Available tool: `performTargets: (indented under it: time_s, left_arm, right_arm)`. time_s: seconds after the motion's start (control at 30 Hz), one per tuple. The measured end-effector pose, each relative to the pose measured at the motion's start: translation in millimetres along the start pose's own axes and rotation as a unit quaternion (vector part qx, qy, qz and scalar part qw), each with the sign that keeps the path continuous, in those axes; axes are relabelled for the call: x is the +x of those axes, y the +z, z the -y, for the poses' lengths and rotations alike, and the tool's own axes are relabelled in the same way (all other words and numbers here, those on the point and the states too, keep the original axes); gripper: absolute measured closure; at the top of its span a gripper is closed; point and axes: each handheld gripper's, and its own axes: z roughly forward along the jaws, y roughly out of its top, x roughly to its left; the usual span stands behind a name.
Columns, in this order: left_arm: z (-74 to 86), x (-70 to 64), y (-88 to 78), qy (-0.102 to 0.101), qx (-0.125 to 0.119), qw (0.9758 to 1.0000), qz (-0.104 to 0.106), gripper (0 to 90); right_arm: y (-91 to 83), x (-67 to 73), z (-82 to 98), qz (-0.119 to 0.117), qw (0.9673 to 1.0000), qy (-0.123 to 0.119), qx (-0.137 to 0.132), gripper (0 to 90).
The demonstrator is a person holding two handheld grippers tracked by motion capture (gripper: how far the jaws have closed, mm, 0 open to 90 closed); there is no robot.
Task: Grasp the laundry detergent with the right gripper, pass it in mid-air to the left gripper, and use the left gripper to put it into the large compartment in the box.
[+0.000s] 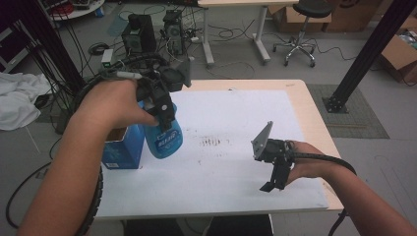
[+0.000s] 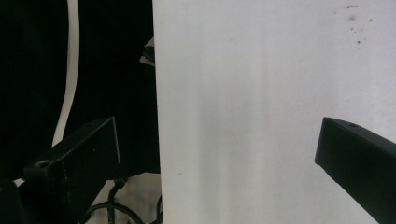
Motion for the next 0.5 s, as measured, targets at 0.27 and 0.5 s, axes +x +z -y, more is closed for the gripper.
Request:
performTargets:
  time_s: [0.27,0.5]
  left_arm:
    - [8.5,15.7,-18.9,-0.081,-0.010,0.9965,0.020,39.1]
    - [18.6,34.6,-37.7,-0.139,-0.021,0.9900,0.017,39.1]
  right_arm:
    - [-4.2,-1.5,-0.3,0.003,1.0000,-0.001,0.008,0.0]
    - [-9.3,-2.7,-1.2,0.005,0.9999,-0.002,0.015,0.0]
